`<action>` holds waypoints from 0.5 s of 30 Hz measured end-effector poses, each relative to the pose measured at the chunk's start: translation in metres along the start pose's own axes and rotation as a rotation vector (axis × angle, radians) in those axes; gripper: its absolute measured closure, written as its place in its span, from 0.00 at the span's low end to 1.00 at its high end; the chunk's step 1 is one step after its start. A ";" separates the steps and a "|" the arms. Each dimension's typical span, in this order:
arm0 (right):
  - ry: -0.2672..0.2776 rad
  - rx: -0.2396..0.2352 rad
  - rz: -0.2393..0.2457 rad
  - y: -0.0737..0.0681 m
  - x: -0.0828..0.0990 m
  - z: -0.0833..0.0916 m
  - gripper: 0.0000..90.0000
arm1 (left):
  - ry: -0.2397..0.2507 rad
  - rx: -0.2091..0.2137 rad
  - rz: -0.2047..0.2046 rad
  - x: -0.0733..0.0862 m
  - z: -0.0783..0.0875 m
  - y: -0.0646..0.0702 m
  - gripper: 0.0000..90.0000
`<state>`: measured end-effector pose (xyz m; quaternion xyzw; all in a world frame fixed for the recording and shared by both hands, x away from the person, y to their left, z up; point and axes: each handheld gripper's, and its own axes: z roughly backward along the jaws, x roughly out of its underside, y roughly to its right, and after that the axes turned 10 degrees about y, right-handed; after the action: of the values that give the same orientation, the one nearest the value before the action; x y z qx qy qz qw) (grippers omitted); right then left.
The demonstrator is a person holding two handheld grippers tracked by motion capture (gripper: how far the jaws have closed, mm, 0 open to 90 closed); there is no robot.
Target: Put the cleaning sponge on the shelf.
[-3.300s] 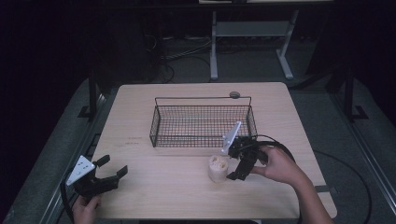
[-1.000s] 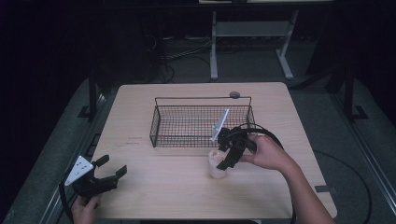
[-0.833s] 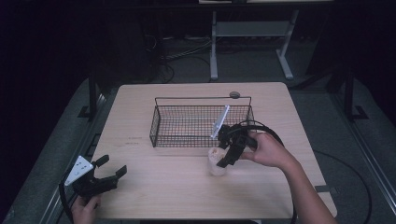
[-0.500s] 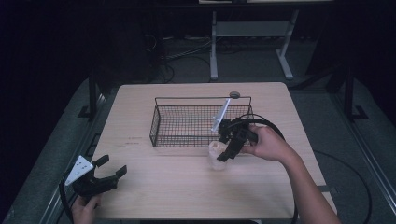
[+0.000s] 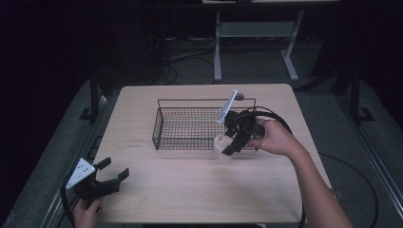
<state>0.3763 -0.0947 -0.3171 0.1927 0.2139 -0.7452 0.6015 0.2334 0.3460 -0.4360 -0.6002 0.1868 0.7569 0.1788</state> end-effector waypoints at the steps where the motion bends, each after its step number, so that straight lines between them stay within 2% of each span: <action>1: 0.008 -0.005 -0.002 0.001 -0.001 0.001 0.33 | -0.001 0.001 -0.001 0.000 0.000 0.000 0.16; 15: 0.008 0.010 -0.022 0.018 -0.015 0.013 0.33 | 0.003 -0.002 0.000 -0.001 0.001 -0.001 0.15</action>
<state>0.3967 -0.0926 -0.2995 0.1963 0.2146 -0.7520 0.5915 0.2327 0.3474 -0.4351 -0.6016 0.1862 0.7562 0.1777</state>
